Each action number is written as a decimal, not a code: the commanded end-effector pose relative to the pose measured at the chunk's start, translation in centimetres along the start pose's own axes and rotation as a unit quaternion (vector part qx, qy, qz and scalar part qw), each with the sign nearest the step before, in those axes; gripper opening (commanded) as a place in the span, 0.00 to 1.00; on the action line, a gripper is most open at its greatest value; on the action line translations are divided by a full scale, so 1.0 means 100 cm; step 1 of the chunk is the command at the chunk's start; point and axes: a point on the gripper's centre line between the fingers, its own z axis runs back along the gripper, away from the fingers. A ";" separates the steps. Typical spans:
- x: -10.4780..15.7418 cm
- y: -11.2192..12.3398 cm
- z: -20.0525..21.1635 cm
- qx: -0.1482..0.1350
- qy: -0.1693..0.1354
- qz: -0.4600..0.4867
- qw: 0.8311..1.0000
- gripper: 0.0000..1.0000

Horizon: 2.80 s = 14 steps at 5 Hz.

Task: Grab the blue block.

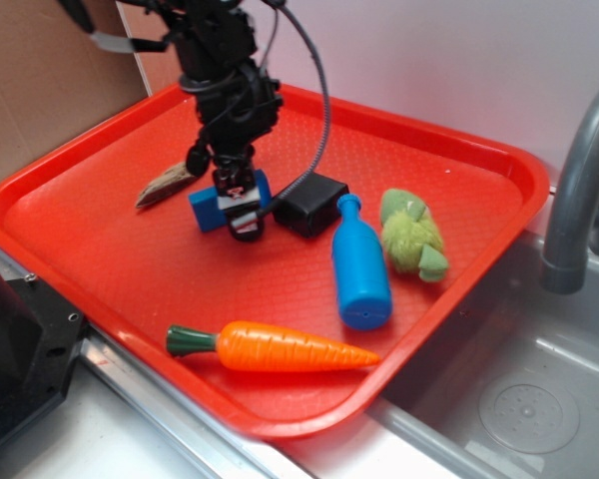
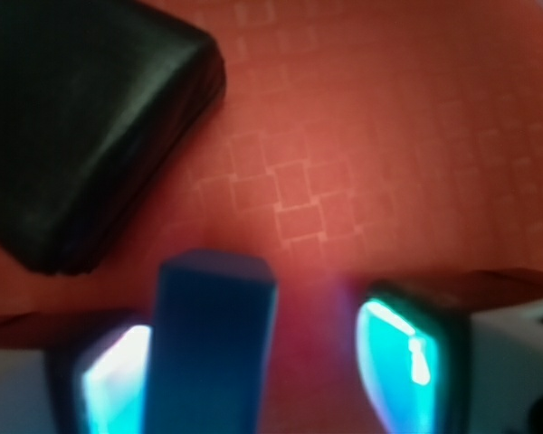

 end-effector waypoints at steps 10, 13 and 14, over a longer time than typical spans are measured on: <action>-0.019 -0.029 0.020 -0.034 -0.093 0.181 0.978 0.00; -0.056 -0.045 0.171 0.021 0.004 0.394 0.919 0.00; -0.043 -0.039 0.198 0.029 0.006 0.424 0.905 0.00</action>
